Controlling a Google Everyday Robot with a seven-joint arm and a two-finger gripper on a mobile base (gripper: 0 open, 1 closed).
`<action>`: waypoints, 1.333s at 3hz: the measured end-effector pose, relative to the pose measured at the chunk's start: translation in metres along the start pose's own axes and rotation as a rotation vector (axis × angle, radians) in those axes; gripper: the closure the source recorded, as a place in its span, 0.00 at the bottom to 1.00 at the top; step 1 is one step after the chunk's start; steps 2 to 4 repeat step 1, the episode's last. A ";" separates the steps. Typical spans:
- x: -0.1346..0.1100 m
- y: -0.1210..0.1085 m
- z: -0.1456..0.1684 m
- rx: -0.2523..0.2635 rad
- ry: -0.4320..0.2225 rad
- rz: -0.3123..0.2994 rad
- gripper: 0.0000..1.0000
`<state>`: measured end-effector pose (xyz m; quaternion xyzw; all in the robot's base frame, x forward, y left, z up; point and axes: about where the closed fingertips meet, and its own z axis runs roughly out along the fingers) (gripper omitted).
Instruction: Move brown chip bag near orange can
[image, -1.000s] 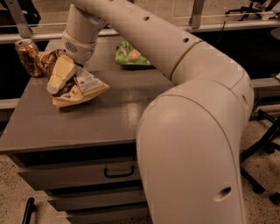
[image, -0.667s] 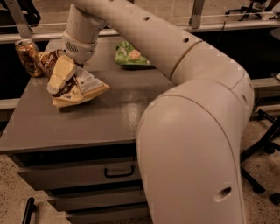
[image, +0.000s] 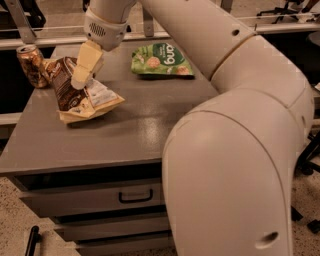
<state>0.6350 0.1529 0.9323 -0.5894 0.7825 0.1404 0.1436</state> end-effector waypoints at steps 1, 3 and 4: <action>0.027 -0.015 -0.044 0.068 0.018 -0.042 0.00; 0.027 -0.015 -0.044 0.068 0.018 -0.042 0.00; 0.027 -0.015 -0.044 0.068 0.018 -0.042 0.00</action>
Offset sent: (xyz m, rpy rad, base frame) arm 0.0000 0.0000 0.0000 0.0000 0.0000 0.0000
